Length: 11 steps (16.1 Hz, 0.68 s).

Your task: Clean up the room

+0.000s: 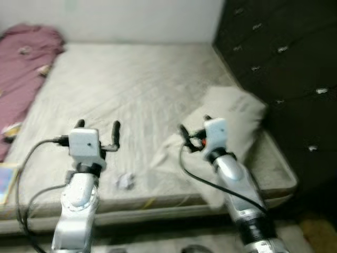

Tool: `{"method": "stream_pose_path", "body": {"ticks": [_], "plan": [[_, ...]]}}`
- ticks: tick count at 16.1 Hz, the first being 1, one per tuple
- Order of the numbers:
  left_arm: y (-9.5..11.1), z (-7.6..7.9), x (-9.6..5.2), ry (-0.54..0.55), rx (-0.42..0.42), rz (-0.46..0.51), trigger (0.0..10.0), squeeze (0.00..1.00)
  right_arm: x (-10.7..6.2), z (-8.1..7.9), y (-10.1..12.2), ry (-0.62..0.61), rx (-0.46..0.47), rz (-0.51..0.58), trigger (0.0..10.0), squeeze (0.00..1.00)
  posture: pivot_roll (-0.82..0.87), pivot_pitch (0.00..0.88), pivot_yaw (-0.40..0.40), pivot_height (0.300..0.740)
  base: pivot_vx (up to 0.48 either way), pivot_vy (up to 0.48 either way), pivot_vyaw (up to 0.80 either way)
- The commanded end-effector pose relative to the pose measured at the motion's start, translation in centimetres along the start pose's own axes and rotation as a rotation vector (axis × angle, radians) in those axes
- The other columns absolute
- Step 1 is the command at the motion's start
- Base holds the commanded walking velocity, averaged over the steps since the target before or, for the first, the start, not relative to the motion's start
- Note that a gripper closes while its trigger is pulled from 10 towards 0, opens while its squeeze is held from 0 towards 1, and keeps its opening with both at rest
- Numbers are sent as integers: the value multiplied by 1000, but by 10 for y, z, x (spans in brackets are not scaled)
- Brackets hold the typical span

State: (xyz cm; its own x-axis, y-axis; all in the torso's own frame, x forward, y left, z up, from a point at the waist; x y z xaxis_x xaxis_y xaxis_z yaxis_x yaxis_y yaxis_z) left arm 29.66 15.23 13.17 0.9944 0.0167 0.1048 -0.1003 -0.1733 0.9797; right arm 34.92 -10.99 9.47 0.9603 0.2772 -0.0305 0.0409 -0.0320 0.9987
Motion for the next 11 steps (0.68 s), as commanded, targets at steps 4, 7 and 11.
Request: {"method": "stream_pose_path", "body": {"ticks": [4, 7, 11], "plan": [[-17, -28, -17, 114, -15, -86, 10000, 0, -9, 19, 17, -160, 11, 60, 10000, 0, 65, 28, -37, 740, 0, 0, 0], [-19, -35, -19, 147, 27, -89, 10000, 0, -16, 30, 16, -218, 1, 60, 10000, 0, 68, 30, -39, 740, 0, 0, 0], [-18, -37, -26, 135, 22, -79, 10000, 0, -20, 33, 10, -240, -28, 31, 10000, 0, 64, 15, -17, 740, 0, 0, 323]]}}
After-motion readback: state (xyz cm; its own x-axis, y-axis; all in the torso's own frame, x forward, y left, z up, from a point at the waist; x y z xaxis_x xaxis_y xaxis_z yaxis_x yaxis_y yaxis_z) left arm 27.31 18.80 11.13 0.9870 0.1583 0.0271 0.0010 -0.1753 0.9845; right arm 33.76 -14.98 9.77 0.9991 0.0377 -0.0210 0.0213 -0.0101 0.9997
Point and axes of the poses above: a point about 5 cm out from each wrist's last joint towards the gripper, its own x axis pointing out of the wrist towards the gripper, its own y axis along the axis of the wrist's last joint, z = x × y, the point moved 5 cm from there along x, pointing out of the wrist towards the gripper, and after that the axes turned 7 degrees about x, right-handed, at the moved point
